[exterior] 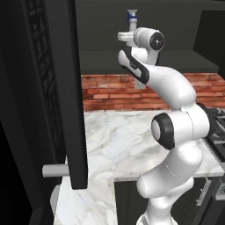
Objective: Move the cutting board and knife to the sink. Then move spray from the cabinet to the counter.
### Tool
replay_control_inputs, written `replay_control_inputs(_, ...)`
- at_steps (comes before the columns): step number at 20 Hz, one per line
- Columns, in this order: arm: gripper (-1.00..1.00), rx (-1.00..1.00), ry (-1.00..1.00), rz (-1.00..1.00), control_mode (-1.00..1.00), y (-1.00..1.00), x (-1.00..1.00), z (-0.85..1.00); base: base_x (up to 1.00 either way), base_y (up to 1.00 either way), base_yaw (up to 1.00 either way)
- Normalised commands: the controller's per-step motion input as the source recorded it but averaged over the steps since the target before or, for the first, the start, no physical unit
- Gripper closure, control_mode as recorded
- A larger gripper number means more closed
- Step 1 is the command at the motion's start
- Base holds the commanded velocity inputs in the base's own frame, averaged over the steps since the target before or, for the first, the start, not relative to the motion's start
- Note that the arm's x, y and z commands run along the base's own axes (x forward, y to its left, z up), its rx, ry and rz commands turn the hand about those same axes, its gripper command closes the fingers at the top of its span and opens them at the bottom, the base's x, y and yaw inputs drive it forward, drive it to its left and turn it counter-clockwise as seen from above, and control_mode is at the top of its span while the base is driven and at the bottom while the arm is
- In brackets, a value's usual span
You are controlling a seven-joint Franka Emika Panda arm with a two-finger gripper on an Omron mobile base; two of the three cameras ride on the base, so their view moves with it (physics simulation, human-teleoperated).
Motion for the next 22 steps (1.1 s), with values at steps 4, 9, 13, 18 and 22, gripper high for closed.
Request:
replay_control_inputs(4, 1.0, 0.0, 0.0, 0.0, -1.0, 0.0, -0.51, 0.0, 0.0, 0.0, 0.0)
replay_control_inputs(9, 1.0, 0.0, 0.0, 0.0, -1.0, 0.0, -0.42, -0.07, 0.0, 0.0, 0.0)
replay_control_inputs(13, 1.0, 0.0, 0.0, 0.0, -1.0, 0.05, -0.32, -0.09, 0.0, 0.0, 0.0)
replay_control_inputs(18, 1.0, 0.0, 0.0, 0.0, -1.0, 0.01, -0.43, -0.01, 0.0, 0.0, 0.0)
replay_control_inputs(22, 1.0, 0.0, 0.0, 0.0, -1.0, 0.0, -0.4, 0.0, 0.0, 0.0, 0.0)
